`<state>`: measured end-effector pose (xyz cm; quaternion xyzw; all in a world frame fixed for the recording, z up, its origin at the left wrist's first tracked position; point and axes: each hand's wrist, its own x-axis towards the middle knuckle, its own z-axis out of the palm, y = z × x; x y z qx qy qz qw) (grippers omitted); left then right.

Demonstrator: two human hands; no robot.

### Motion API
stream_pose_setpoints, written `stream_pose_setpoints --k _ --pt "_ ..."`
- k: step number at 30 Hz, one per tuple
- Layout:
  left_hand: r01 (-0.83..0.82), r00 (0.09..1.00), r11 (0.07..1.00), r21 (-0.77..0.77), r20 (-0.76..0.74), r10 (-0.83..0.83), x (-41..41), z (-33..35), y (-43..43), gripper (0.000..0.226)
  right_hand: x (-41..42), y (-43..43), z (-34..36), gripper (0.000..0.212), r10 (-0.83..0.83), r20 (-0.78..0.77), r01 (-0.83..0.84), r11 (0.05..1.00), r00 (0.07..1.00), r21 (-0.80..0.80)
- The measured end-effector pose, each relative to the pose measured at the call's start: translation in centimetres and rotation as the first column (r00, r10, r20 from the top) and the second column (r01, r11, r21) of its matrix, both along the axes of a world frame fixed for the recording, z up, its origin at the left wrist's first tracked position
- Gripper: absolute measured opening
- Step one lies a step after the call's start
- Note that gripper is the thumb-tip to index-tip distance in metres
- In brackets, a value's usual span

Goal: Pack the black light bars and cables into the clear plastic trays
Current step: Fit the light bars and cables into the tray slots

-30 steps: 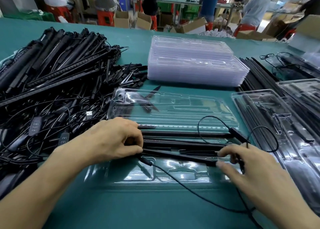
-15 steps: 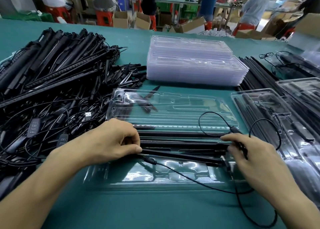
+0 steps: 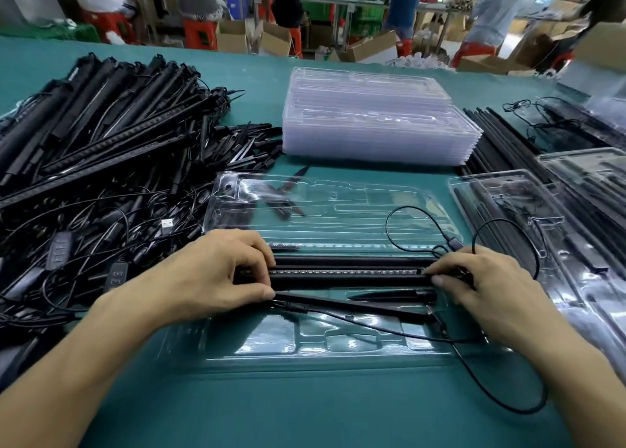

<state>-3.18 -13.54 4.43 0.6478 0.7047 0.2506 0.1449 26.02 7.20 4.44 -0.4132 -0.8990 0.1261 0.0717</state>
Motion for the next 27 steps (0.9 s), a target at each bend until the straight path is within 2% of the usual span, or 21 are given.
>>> stream_pose_setpoints --k 5,9,16,18,22,27 --pt "-0.016 0.996 1.000 -0.009 -0.093 0.015 0.0 -0.3 -0.1 0.014 0.2 0.1 0.1 0.009 0.025 -0.063 -0.028 0.999 0.998 -0.044" --pt "0.004 0.992 1.000 0.005 -0.128 -0.003 0.2 -0.1 -0.2 0.015 0.1 0.0 0.3 0.010 0.023 -0.057 -0.026 0.998 0.998 -0.050" --pt "0.010 0.998 0.999 0.032 -0.061 -0.008 -0.2 0.1 -0.5 0.023 0.5 -1.4 0.5 0.013 -0.002 -0.139 0.008 0.999 0.990 0.044" --pt "0.026 0.999 0.999 0.044 -0.033 -0.024 -0.4 0.1 -0.4 0.028 0.5 -1.3 0.5 0.015 -0.002 -0.108 0.005 1.000 0.994 0.029" --pt "0.059 0.997 0.998 0.034 0.044 -0.061 -0.5 0.0 -0.3 0.019 0.5 -1.0 0.5 0.014 -0.007 -0.062 0.005 0.999 0.998 -0.037" --pt "0.047 0.998 0.999 0.008 0.031 -0.047 -0.6 0.0 -0.3 0.021 0.7 -1.0 0.9 0.019 -0.011 -0.074 0.006 0.998 0.997 -0.062"
